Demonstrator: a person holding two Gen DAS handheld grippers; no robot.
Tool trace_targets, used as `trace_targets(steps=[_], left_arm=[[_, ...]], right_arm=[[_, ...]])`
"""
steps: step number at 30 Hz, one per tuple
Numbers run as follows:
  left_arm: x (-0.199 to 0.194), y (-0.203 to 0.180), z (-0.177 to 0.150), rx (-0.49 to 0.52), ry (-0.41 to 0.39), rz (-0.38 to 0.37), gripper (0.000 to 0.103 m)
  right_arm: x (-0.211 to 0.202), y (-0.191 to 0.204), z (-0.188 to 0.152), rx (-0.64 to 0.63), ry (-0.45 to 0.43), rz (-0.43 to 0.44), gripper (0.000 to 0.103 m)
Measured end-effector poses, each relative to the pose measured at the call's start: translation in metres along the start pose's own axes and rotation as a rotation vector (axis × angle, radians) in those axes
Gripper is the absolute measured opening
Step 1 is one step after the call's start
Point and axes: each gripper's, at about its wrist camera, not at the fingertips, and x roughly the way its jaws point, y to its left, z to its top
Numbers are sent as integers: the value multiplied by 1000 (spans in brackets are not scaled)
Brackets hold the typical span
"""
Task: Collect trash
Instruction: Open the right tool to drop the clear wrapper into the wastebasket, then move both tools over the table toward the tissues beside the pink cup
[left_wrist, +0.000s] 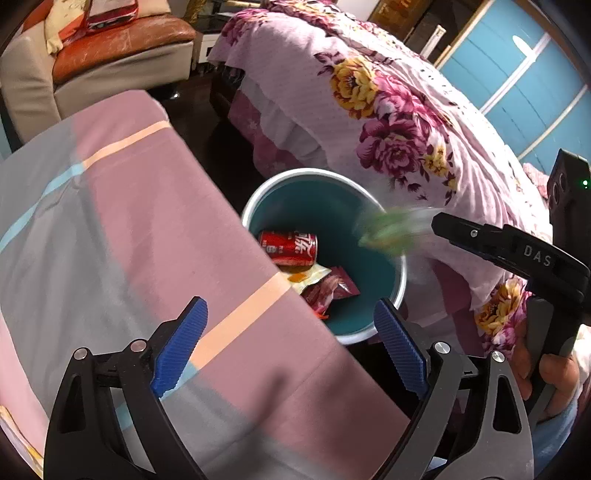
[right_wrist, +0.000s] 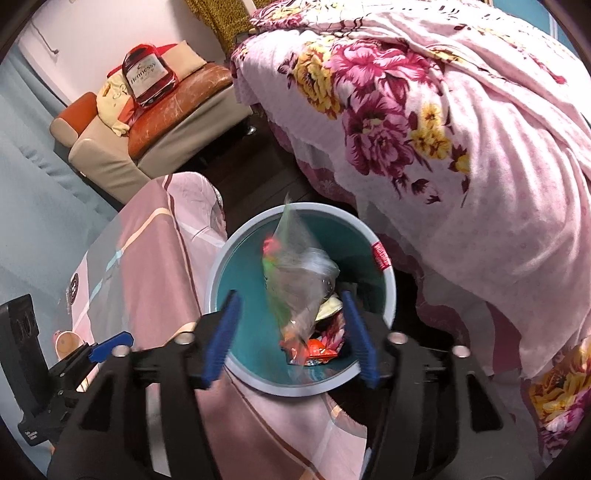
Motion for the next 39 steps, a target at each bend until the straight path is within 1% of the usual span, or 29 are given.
trace_targets(steps=[2,5,9,19,29,39], left_arm=[[-2,5,-4,-7,-1,1,92],[-6,14,-9,-25,-2,3,93],[-14,26,-16,-55,-9,-3,94],[-42,43,-37,-85,-49,3,94],[-75,66,-63,-125,-93,24,95],[-105,101,-96,-182,-125,58,95]], right_arm=[[1,4,-1,0,7,5,72],[2,9,-4,1,17,-2,75],[1,18,-9,-7,30,-4,75],[-7,51,-23,-64,43,6,76],[-18,90,-41,-125,49,30,76],[-18,137,-67,-215,90,54,78]])
